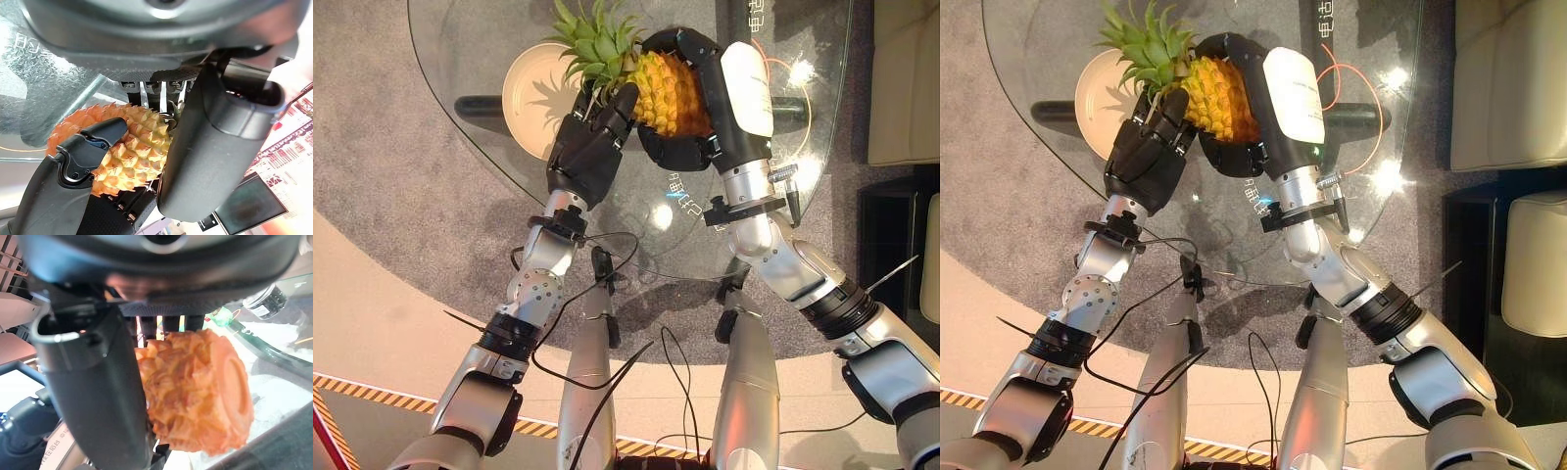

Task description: Pick up the fruit to the plate

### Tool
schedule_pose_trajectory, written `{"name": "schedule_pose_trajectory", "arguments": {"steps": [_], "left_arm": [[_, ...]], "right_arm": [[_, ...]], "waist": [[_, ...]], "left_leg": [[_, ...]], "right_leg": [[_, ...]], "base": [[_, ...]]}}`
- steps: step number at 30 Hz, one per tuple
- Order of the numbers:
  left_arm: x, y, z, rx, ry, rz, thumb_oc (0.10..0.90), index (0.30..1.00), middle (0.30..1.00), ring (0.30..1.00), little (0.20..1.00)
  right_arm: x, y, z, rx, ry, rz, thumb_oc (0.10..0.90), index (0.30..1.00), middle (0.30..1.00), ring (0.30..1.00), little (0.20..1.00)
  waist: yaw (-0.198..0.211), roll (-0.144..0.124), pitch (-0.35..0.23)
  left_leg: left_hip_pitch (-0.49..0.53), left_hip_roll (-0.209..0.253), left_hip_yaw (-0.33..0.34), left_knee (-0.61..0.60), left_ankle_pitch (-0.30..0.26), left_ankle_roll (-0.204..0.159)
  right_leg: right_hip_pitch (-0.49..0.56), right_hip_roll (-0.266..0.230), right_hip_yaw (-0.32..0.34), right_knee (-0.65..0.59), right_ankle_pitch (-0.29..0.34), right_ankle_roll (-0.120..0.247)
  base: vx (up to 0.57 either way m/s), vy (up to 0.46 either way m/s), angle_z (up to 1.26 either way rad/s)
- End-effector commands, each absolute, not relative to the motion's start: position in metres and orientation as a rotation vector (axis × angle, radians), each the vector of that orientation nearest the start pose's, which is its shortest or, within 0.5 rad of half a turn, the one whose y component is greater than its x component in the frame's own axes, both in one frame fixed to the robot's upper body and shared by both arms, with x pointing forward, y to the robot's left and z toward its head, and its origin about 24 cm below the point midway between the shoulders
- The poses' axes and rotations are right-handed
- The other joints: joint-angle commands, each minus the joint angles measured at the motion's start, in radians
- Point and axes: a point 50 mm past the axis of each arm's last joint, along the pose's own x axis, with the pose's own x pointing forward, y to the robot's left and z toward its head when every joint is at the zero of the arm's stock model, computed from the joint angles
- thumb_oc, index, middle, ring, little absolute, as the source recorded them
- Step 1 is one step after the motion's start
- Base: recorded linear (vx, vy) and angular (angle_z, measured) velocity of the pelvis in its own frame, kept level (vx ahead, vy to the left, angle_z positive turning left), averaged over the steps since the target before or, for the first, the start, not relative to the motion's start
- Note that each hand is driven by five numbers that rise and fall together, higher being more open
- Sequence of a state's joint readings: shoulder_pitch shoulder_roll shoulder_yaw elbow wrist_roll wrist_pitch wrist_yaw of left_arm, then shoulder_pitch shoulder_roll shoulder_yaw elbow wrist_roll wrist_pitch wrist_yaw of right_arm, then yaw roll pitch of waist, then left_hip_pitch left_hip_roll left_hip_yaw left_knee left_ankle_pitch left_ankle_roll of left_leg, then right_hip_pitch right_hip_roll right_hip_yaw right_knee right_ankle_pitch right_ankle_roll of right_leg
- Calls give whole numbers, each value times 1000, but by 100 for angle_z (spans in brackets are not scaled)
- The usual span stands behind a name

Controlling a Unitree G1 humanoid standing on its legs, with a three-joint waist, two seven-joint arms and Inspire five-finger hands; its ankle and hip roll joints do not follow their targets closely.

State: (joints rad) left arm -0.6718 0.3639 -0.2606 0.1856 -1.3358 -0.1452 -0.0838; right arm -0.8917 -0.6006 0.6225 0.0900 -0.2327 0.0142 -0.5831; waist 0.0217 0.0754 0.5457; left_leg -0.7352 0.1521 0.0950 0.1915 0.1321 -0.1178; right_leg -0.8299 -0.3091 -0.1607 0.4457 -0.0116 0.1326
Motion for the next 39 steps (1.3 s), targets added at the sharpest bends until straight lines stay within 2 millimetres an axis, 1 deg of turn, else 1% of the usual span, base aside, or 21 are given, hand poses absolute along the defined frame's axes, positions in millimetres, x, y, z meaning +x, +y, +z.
{"name": "schedule_pose_trajectory", "arguments": {"steps": [1,8,22,33,34,35,36,37,39], "left_arm": [[313,110,278,-803,-729,-788,800,900,900,900,900],[312,116,280,-842,-762,-713,800,900,900,900,900],[312,127,282,-992,-790,-573,800,900,900,900,900],[310,128,283,-1015,-812,-546,800,900,900,900,900],[309,128,284,-1010,-826,-561,512,653,653,653,612],[309,128,284,-1007,-828,-562,410,566,566,566,510],[309,129,284,-1008,-833,-564,221,404,404,404,321],[308,129,284,-1008,-840,-570,100,300,300,300,200],[308,129,285,-1002,-850,-572,100,300,300,300,200]], "right_arm": [[286,-62,300,-680,-1287,30,100,300,300,300,200],[281,-55,300,-711,-1313,81,100,300,300,300,200],[271,-45,305,-743,-1403,140,100,300,300,300,200],[261,-37,307,-768,-1476,217,100,300,300,300,200],[261,-37,307,-766,-1480,221,100,300,300,300,200],[261,-37,307,-765,-1481,222,100,300,300,300,200],[261,-38,307,-764,-1482,222,100,300,300,300,200],[261,-38,307,-762,-1483,223,100,300,300,300,200],[261,-37,308,-760,-1486,224,100,300,300,300,200]], "waist": [[15,-19,-26],[18,-21,-26],[24,-27,-26],[29,-29,-26],[29,-30,-26],[29,-30,-26],[30,-30,-26],[30,-30,-26],[29,-30,-26]], "left_leg": [[-30,11,-26,78,-50,-12],[-33,6,-31,79,-51,-13],[-46,1,-38,81,-48,-15],[-50,-2,-42,82,-48,-16],[-50,-1,-42,82,-48,-17],[-50,-1,-42,81,-47,-17],[-50,-1,-43,81,-48,-17],[-49,-2,-43,82,-47,-17],[-49,-2,-44,81,-48,-17]], "right_leg": [[78,-26,-27,-151,89,46],[75,-22,-27,-148,86,44],[69,-18,-32,-148,84,44],[70,-18,-37,-150,82,44],[69,-17,-37,-149,83,44],[70,-17,-37,-150,83,44],[69,-17,-37,-150,83,44],[70,-17,-38,-150,83,44],[69,-16,-36,-149,83,44]], "base": [[0,0,0],[0,0,0],[0,0,0],[0,0,0],[0,0,0],[0,0,0],[0,0,0],[0,0,0],[0,0,0]]}}
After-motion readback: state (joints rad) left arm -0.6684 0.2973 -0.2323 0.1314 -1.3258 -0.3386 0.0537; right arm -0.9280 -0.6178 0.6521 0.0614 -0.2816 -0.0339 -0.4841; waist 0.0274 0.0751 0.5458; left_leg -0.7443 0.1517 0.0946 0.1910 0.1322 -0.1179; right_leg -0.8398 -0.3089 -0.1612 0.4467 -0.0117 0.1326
